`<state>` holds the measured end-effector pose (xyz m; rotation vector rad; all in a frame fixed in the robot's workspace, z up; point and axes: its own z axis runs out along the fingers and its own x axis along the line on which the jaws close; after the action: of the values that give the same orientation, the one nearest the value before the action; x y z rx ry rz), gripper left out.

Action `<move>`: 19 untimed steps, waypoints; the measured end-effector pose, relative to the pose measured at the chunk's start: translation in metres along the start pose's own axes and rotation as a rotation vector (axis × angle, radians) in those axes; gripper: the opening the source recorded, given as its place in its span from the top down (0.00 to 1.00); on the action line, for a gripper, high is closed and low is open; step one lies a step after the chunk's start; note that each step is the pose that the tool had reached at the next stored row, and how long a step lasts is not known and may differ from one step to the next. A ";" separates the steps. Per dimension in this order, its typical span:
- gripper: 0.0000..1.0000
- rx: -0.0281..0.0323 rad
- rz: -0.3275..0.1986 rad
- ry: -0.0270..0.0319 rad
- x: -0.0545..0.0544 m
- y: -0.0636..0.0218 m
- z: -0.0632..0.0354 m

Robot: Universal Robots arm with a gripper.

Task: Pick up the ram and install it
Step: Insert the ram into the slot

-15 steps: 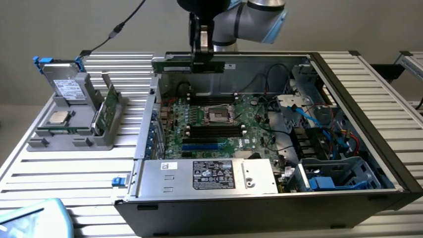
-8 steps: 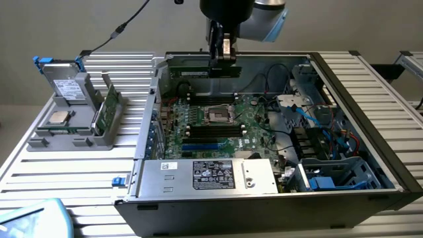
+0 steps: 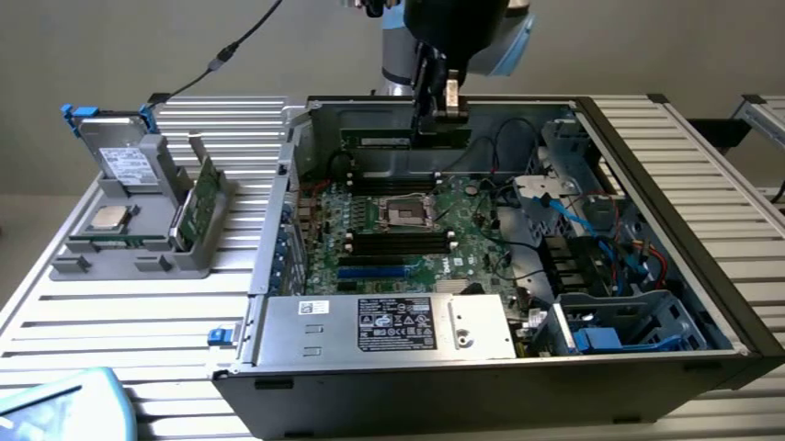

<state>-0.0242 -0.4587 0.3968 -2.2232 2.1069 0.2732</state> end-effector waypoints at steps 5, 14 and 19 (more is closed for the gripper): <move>0.86 -0.0282 0.006 -0.0016 -0.002 -0.0048 0.0032; 0.86 -0.0718 0.015 0.0150 -0.007 -0.0181 0.0085; 0.86 -0.0719 0.016 0.0198 -0.014 -0.0234 0.0170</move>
<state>-0.0030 -0.4410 0.3807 -2.2577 2.1597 0.3345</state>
